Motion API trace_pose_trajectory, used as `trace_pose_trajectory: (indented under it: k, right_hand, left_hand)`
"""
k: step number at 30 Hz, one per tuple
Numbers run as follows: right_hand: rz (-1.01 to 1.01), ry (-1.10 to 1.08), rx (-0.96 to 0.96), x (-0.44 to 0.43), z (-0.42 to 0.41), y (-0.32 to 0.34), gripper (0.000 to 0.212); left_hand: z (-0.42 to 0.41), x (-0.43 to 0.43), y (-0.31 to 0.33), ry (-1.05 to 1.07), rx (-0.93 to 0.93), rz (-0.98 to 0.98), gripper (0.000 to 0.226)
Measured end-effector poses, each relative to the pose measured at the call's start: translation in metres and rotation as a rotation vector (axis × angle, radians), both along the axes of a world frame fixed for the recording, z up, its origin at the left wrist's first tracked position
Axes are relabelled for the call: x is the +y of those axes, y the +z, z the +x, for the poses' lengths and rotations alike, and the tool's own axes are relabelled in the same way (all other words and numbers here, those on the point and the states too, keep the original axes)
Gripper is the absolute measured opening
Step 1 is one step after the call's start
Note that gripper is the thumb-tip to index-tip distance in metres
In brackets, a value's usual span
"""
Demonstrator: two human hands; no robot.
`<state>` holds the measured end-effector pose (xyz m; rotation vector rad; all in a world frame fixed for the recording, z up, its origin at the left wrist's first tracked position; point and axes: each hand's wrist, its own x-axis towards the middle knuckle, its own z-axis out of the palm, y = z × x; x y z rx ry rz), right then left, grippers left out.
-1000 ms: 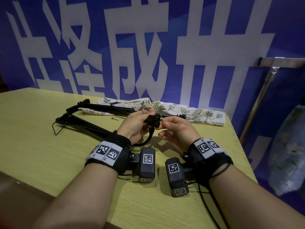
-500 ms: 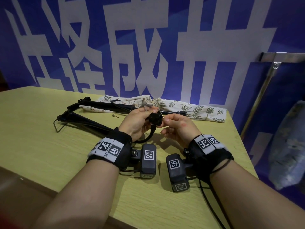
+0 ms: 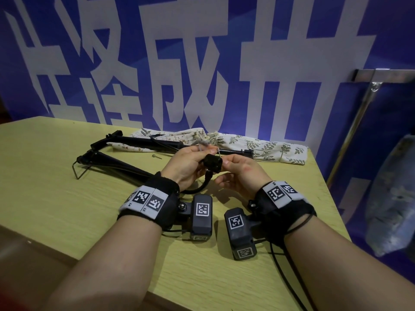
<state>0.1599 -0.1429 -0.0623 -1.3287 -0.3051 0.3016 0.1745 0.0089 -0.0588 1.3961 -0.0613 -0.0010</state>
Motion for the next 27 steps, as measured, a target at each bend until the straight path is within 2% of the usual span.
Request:
trace_pose_trajectory:
  k: [10, 14, 27]
  right_hand:
    - [0.005, -0.027, -0.011, 0.0022, 0.0000, -0.0001, 0.024]
    - [0.063, -0.043, 0.018, 0.0046, 0.0015, -0.0003, 0.024]
    - [0.203, -0.055, 0.134, 0.0086, 0.0035, 0.0016, 0.023]
  left_hand:
    - [-0.0035, -0.0012, 0.0015, -0.045, -0.013, 0.089, 0.009]
    - [-0.0041, -0.0001, 0.0012, -0.076, -0.012, 0.115, 0.014]
    - [-0.0055, -0.0027, 0.0022, -0.071, -0.003, 0.114, 0.011]
